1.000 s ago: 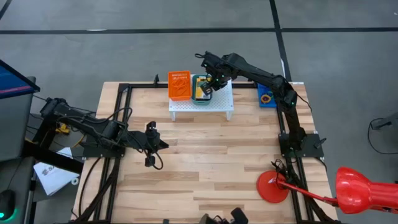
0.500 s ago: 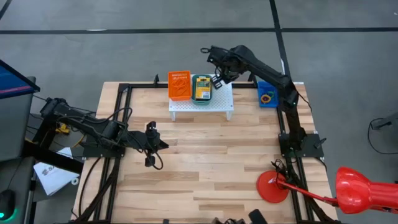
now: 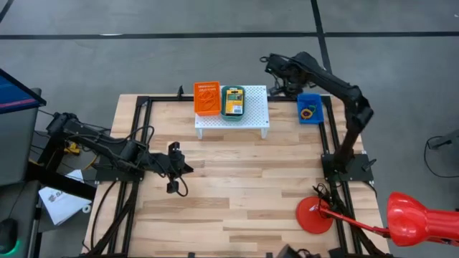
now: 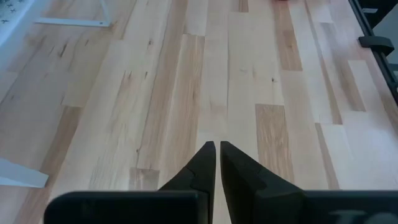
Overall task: Pick & Place Office Desk Supplies
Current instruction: Put the blue bin on the shelf
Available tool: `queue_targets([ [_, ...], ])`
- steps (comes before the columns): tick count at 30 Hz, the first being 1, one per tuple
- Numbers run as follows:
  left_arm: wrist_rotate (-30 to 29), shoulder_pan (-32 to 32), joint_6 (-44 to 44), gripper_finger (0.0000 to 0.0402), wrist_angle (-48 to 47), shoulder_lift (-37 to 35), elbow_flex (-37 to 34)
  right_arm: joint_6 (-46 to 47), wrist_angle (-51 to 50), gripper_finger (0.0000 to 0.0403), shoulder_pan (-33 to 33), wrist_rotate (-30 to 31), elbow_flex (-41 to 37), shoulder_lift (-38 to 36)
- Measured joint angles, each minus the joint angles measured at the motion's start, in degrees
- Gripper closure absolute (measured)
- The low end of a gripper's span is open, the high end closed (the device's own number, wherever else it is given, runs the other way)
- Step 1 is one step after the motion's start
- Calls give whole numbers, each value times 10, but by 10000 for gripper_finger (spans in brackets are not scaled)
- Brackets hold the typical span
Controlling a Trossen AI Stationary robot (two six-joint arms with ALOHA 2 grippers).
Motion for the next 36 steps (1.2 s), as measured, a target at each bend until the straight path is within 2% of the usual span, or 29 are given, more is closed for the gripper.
queue_targets([
  [4, 0, 0, -1, 385, 0, 0, 0, 5, 62, 403, -21, -9, -118, -54],
  [9, 0, 0, -3, 385, 0, 0, 0, -12, 177, 403, -46, -73, -269, -111],
  [14, 0, 0, -3, 385, 1, 0, 0, -34, 286, 401, -67, -91, -357, -157],
  [17, 0, 0, -2, 385, 4, 0, 0, -38, 307, 385, -80, -93, -375, -164],
  [21, 0, 0, -1, 385, 13, 0, 0, -48, 307, 342, -97, -91, -385, -163],
  [26, 0, 0, -1, 385, 14, 0, 0, -19, 306, 296, -114, -62, -389, -163],
  [32, 0, 0, 0, 385, 16, 0, 0, 14, 307, 278, -125, 1, -389, -163],
  [36, 0, 0, 0, 385, 16, 0, 0, 41, 305, 276, -138, 13, -389, -163],
])
